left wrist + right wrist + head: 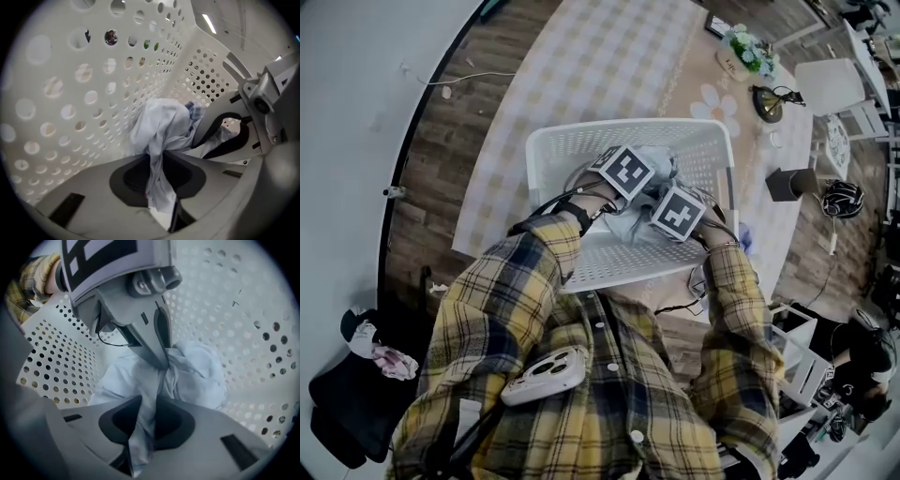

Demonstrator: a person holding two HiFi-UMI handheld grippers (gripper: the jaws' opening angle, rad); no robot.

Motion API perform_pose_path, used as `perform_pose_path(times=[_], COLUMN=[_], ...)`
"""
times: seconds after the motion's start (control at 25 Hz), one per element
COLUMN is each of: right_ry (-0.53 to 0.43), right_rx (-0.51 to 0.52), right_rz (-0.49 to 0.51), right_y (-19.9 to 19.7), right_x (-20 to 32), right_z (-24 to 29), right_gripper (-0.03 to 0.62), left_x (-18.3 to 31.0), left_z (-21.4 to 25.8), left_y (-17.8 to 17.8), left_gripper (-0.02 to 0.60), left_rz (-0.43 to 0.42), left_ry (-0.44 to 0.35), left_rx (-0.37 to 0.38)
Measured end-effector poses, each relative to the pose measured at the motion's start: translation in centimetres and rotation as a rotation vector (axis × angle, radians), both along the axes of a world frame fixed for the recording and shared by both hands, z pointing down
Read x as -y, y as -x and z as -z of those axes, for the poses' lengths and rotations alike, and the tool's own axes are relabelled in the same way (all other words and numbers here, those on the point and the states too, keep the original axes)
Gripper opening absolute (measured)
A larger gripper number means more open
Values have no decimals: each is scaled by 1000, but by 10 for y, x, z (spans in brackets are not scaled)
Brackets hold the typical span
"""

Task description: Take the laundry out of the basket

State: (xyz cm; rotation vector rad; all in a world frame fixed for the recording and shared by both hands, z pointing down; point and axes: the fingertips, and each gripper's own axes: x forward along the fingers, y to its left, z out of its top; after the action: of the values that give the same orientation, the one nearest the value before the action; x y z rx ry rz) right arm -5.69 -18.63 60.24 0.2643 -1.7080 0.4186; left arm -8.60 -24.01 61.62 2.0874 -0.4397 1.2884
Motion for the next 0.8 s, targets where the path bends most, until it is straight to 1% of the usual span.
perform_pose_path(times=[0.16,0.36,0.6,0.72,0.8], right_ry=[-9,-36,-107,-135,-166], right_rx=[9,7,-21,5,55], right_rz=[-15,-23,-59,-71,-73], right_y=[2,5,-1,3,12], right_x=[3,8,18,16,19], right_z=[7,19,44,59,74], right_gripper=[103,101,100,100,100], left_x=[2,5,10,10,14], left_z=[7,19,41,58,71], left_y=[0,4,6,7,7], left_gripper=[95,92,87,86,84], left_rz=[-2,20,40,39,43], left_ry=[-5,-14,-35,-69,-99], left_rx=[-5,-13,-41,-65,-87])
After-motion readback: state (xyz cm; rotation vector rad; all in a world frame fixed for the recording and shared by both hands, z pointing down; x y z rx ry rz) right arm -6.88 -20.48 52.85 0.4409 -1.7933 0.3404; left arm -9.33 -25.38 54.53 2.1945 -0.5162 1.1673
